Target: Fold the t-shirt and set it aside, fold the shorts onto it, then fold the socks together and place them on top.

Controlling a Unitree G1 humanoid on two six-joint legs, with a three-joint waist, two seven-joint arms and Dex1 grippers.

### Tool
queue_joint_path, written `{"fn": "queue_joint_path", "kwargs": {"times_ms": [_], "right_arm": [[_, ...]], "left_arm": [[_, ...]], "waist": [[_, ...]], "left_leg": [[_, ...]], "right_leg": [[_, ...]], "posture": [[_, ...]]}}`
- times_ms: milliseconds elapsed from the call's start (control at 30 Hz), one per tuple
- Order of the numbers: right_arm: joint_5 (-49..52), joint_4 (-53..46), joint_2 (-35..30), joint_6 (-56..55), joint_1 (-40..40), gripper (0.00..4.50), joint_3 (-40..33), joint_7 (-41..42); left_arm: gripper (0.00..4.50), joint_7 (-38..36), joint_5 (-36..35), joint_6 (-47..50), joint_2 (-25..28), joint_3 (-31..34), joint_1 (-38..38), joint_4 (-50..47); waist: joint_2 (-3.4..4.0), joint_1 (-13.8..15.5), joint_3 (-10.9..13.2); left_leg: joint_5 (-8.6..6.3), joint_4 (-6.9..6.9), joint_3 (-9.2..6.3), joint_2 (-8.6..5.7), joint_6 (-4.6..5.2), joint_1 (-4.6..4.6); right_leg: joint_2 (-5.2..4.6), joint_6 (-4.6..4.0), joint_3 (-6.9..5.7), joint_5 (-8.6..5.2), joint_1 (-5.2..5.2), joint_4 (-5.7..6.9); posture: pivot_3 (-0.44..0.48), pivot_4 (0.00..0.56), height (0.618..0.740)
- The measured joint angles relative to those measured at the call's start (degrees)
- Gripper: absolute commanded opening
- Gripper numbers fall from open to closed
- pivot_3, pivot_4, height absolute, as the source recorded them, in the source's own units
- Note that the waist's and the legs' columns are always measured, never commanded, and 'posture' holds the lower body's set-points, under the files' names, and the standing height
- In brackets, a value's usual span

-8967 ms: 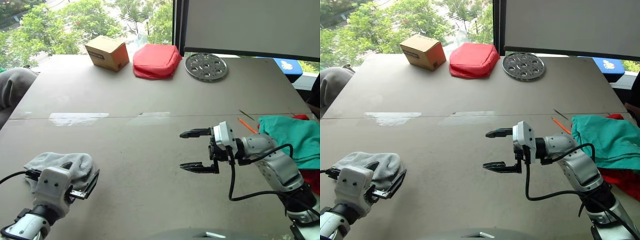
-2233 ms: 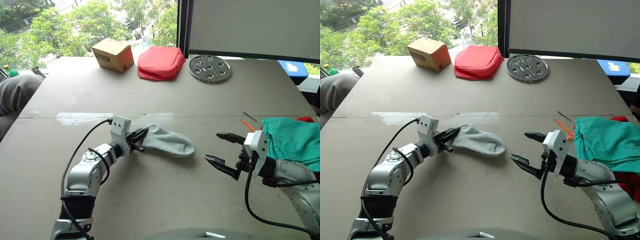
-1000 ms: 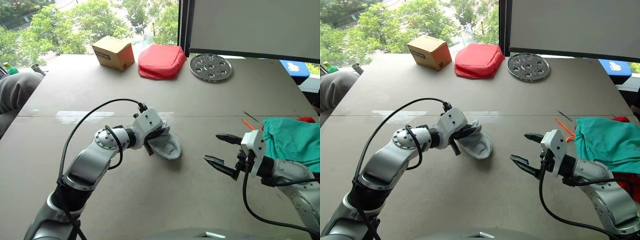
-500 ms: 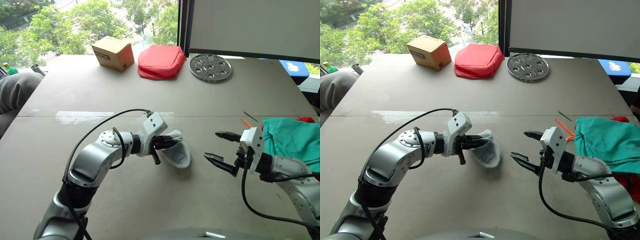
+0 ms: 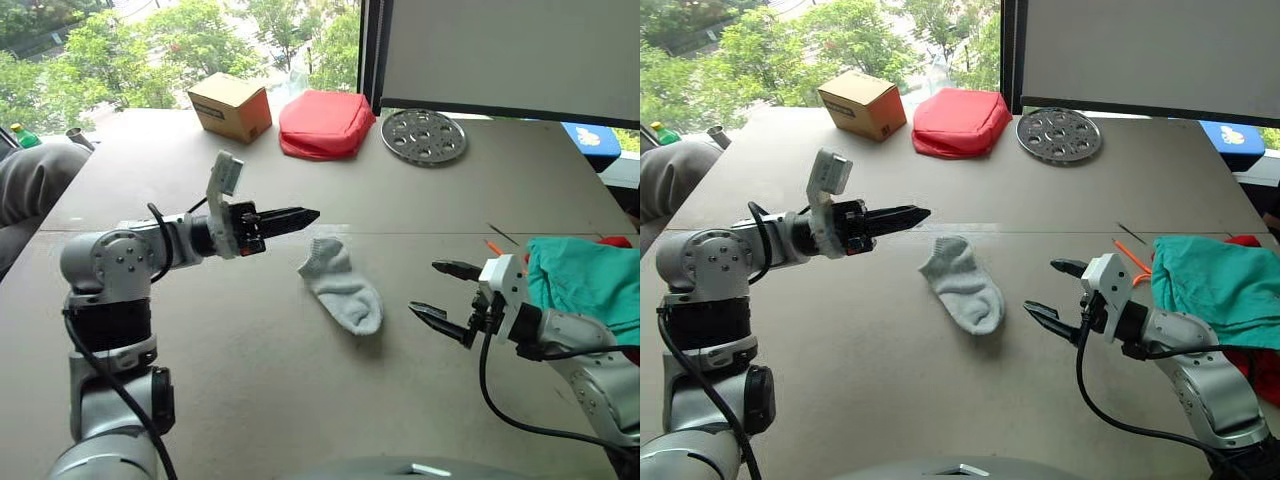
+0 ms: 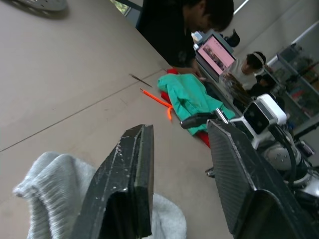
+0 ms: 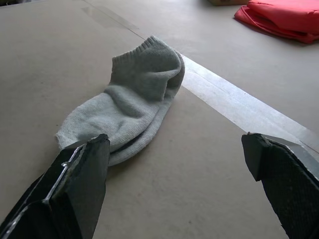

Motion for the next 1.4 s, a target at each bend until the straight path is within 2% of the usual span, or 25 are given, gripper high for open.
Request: {"fn": "queue_joint_path", "kwargs": {"times_ms": [33,167,267,300,333,367,433,500,533,667,900,967,1000,1033,1067,1100,1167,1200,1233,1400], "right_arm": [[-0.1,-0.1,0.1,0.0,0.3,4.5,0.0,-0.3],[-0.2,-3.0,0.0,0.5,3.4,4.5,-0.3,-1.5],[0.1,-6.0,-0.5,1.0,6.8,4.5,-2.0,-2.1],[0.2,-6.6,-0.6,1.3,7.7,4.5,-2.6,-2.6],[0.2,-6.8,-0.6,1.3,8.2,4.5,-2.9,-2.7],[0.2,-6.9,-0.6,1.6,8.9,4.5,-3.2,-3.1],[0.2,-7.0,-0.6,1.7,9.0,4.5,-3.3,-3.2],[0.2,-7.0,0.1,1.8,8.4,4.5,-3.3,-4.0],[0.2,-7.0,0.1,1.8,8.4,4.5,-3.3,-4.1],[0.2,-7.0,0.4,1.8,7.6,4.5,-2.8,-4.2],[0.5,-9.0,-0.1,2.9,9.2,4.5,-3.1,-4.3],[0.5,-9.4,-0.2,3.0,9.6,4.5,-3.5,-4.4],[0.5,-9.5,-0.2,3.0,9.7,4.5,-3.6,-4.5],[0.5,-9.8,-0.2,3.1,9.7,4.5,-3.7,-4.7],[0.6,-10.1,-0.2,3.2,9.7,4.5,-3.8,-4.8],[0.7,-10.3,-0.3,3.2,9.7,4.5,-3.9,-4.8],[0.9,-10.3,-0.4,3.5,9.7,4.5,-4.1,-4.9],[0.9,-10.3,-0.5,3.7,9.8,4.5,-4.2,-4.9],[1.0,-10.3,-0.6,4.0,9.9,4.5,-4.2,-4.9],[1.4,-10.9,-1.0,4.2,10.1,4.5,-4.4,-5.1]], "left_arm": [[0.01,0.9,1.4,-1.1,-0.6,-1.6,1.0,0.7],[0.01,3.4,4.9,-6.6,-3.5,-3.2,2.6,4.2],[1.04,3.8,6.1,-10.5,-2.0,-2.6,3.2,4.1],[1.55,3.3,6.1,-10.9,0.1,-2.4,4.6,2.6],[1.8,3.1,6.1,-10.8,0.7,-2.3,5.2,2.1],[2.46,3.0,6.2,-11.0,2.6,-2.4,8.2,-1.4],[3.14,3.3,6.6,-11.3,3.0,-2.6,9.9,-2.9],[4.15,7.0,10.2,-14.9,2.0,-4.2,13.5,-6.8],[4.44,7.3,10.4,-15.1,2.0,-4.4,13.6,-7.0],[4.44,14.1,18.1,-22.6,-3.2,-9.3,13.9,-7.3],[4.44,18.4,26.3,-29.8,-6.7,-15.3,13.5,-5.2],[3.54,18.8,29.2,-33.3,-7.1,-17.0,14.2,-4.7],[3.42,18.8,29.6,-33.9,-7.2,-17.2,14.4,-4.6],[2.78,18.8,30.4,-35.1,-7.7,-17.8,15.0,-4.5],[2.34,18.7,30.9,-36.3,-7.9,-18.3,15.5,-4.5],[1.6,18.5,31.6,-37.7,-8.5,-18.9,15.9,-4.3],[0.85,18.1,33.0,-40.1,-9.0,-20.0,16.4,-3.9],[0.28,17.9,33.4,-41.0,-9.2,-20.7,16.6,-3.7],[0.05,17.8,34.2,-42.3,-9.7,-21.1,16.6,-3.2],[0.05,18.6,34.1,-42.1,-11.2,-19.0,16.6,-2.2]], "waist": [[0.0,-0.2,0.0],[0.01,-0.5,0.0],[-0.02,-1.0,0.0],[0.0,-1.2,0.0],[0.02,-1.2,0.0],[0.03,-1.3,0.0],[0.05,-1.2,0.0],[0.03,-0.7,0.0],[0.02,-0.7,0.0],[0.02,0.2,0.0],[0.06,0.3,-0.1],[0.11,0.3,-0.1],[0.11,0.3,-0.1],[0.11,0.3,-0.1],[0.12,0.3,-0.1],[0.12,0.4,-0.2],[0.13,0.5,-0.2],[0.15,0.5,-0.2],[0.2,0.5,-0.3],[0.31,0.5,-0.5]], "left_leg": [[0.0,0.0,0.01,0.0,0.0,-0.01],[0.0,0.0,0.0,0.04,-0.01,-0.04],[0.0,0.0,-0.05,0.05,-0.01,-0.01],[-0.01,0.0,-0.08,0.07,-0.01,0.01],[-0.01,0.0,-0.06,0.08,-0.01,0.03],[-0.01,-0.01,-0.06,0.1,-0.01,0.04],[-0.01,-0.01,-0.07,0.1,-0.01,0.05],[-0.01,-0.01,-0.14,0.1,-0.01,0.02],[-0.01,-0.01,-0.15,0.1,-0.01,0.01],[-0.02,0.0,-0.12,0.01,0.0,-0.02],[-0.02,0.01,-0.08,0.0,0.01,0.0],[-0.02,0.01,-0.06,0.0,0.01,0.02],[-0.02,0.01,-0.07,0.01,0.01,0.02],[-0.02,0.01,-0.07,0.01,0.01,0.02],[-0.03,0.01,-0.07,0.02,0.02,0.02],[-0.03,0.01,-0.09,0.02,0.03,0.0],[-0.03,0.02,-0.07,0.01,0.03,0.0],[-0.03,0.03,-0.07,0.0,0.03,0.0],[-0.04,0.05,-0.08,0.01,0.04,0.01],[-0.08,0.12,-0.13,0.03,0.1,0.01]], "right_leg": [[0.01,-0.02,0.0,0.0,0.0,0.01],[0.02,-0.03,-0.08,0.01,-0.01,0.01],[0.0,-0.03,-0.01,0.01,-0.01,0.0],[0.0,-0.03,0.03,0.01,-0.02,0.0],[-0.01,-0.03,0.06,0.01,-0.02,0.0],[-0.02,-0.03,0.07,0.01,-0.03,-0.01],[-0.03,-0.03,0.06,0.0,-0.03,0.0],[-0.1,-0.03,0.02,0.0,-0.01,-0.01],[-0.11,-0.03,0.01,0.0,-0.02,-0.02],[-0.12,-0.03,0.02,0.01,-0.01,-0.03],[-0.09,-0.04,0.01,0.01,0.0,-0.03],[-0.1,-0.03,0.04,0.01,0.0,-0.03],[-0.1,-0.03,0.04,0.01,0.0,-0.03],[-0.1,-0.03,0.03,0.01,0.0,-0.03],[-0.11,-0.03,0.03,0.01,0.0,-0.03],[-0.11,-0.03,0.01,0.01,0.0,-0.03],[-0.12,-0.04,0.0,0.01,0.01,-0.03],[-0.13,-0.04,0.0,0.01,0.02,-0.03],[-0.14,-0.04,-0.01,0.01,0.05,-0.03],[-0.15,-0.01,-0.02,-0.01,0.07,-0.03]], "posture": [[0.0,0.15,0.739],[0.0,0.15,0.739],[0.0,0.15,0.739],[0.0,0.15,0.739],[0.0,0.15,0.739],[0.0,0.15,0.739],[0.0,0.15,0.739],[0.0,0.15,0.739],[0.0,0.15,0.739],[0.0,0.15,0.739],[0.0,0.15,0.739],[0.0,0.15,0.739],[0.0,0.15,0.739],[0.0,0.15,0.739],[0.0,0.15,0.739],[0.0,0.15,0.739],[0.0,0.15,0.739],[0.0,0.15,0.739],[0.0,0.15,0.739],[0.0,0.15,0.739]]}}
